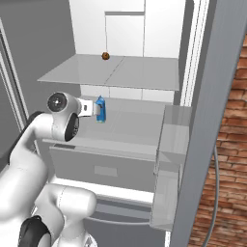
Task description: Take out the milk from the fridge and place it on the tray on the counter. Then take the sugar cube near the tray and place it in the tray.
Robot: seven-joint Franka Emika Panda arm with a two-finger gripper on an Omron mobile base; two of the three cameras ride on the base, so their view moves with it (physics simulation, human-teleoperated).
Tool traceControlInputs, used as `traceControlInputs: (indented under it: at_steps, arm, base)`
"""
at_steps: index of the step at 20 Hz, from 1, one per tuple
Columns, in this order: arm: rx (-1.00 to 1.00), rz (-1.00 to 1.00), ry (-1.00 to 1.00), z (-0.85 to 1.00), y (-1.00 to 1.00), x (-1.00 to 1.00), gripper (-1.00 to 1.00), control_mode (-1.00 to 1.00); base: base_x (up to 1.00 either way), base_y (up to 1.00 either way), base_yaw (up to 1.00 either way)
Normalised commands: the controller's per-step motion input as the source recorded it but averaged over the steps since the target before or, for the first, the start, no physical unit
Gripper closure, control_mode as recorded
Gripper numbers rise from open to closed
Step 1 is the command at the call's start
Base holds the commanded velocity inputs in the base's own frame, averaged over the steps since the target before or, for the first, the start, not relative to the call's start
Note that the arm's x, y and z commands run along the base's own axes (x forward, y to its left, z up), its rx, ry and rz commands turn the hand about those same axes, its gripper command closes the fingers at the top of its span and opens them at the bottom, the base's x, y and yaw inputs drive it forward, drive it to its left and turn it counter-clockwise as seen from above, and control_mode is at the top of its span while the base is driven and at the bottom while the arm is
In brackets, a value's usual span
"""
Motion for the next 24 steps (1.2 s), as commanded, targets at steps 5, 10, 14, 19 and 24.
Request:
traceControlInputs:
  at_steps: [5,10,14,19,24]
  arm:
    - [0.00,0.00,0.00,-0.25,0.00,0.20,-1.00,-1.00]
    - [0.00,0.00,0.00,-0.29,0.00,0.15,-1.00,-1.00]
    - [0.00,0.00,-0.01,-0.17,0.01,0.19,-1.00,-1.00]
    - [0.00,-0.02,0.00,-0.06,0.02,0.35,-1.00,-1.00]
    - [0.00,0.00,0.00,-0.24,0.00,0.36,-1.00,-1.00]
  base:
    - [0.00,0.00,0.00]
    - [0.00,0.00,0.00]
    - [0.00,0.00,0.00]
    - [0.00,0.00,0.00]
    - [0.00,0.00,0.00]
